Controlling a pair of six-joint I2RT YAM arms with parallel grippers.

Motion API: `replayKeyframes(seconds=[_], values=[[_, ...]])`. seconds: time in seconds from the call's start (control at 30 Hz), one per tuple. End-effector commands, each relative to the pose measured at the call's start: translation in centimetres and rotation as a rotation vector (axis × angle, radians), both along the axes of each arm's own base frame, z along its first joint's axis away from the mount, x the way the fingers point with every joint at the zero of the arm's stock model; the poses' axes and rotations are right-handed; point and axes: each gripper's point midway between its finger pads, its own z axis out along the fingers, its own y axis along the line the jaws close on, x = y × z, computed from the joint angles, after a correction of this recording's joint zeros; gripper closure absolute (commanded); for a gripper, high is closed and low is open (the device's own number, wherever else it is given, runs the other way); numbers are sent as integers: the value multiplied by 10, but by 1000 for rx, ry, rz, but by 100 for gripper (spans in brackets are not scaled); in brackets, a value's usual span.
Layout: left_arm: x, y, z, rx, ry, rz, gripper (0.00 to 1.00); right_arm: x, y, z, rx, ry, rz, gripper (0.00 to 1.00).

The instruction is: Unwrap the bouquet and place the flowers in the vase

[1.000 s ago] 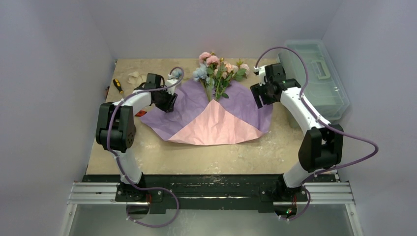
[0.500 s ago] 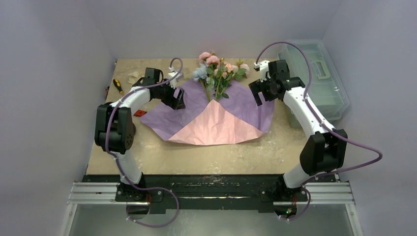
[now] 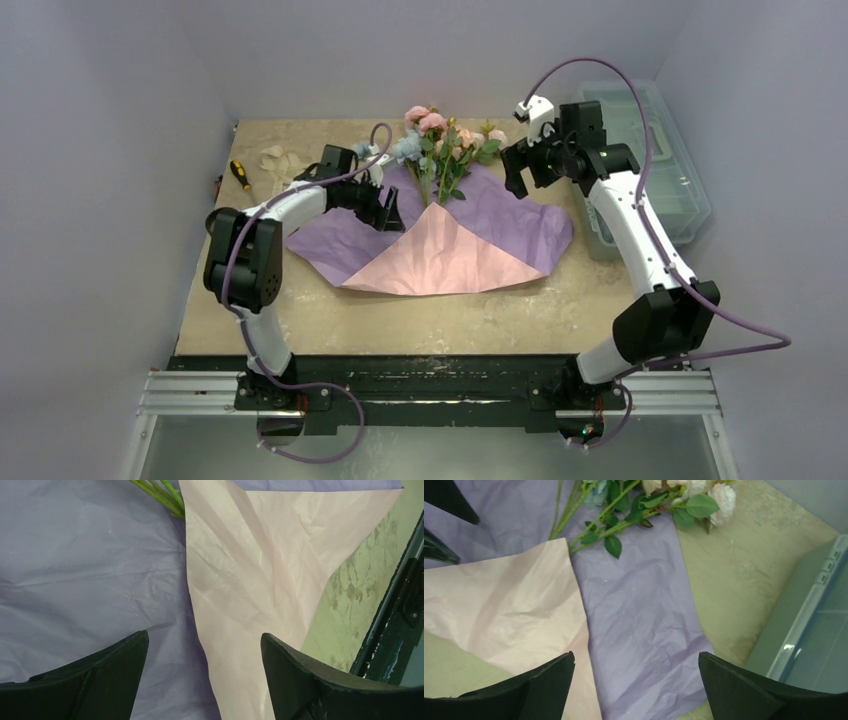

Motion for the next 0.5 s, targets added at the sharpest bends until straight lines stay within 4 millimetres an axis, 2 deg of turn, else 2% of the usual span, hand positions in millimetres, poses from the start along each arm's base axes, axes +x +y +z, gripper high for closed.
replayKeyframes(seconds=[0.0, 0.17, 0.33, 0.47], values=[[-4, -16, -10, -48, 65, 5, 19, -11, 29, 21, 127, 9, 138, 2], [-10, -27, -27, -39, 125, -8, 24, -9, 36, 21, 162, 31, 144, 2], [-16, -29, -43, -25, 186, -13, 36, -9, 35, 20, 155, 40, 142, 2], [-31, -35, -48, -46, 271, -32, 47, -11, 36, 21, 157, 36, 152, 2]])
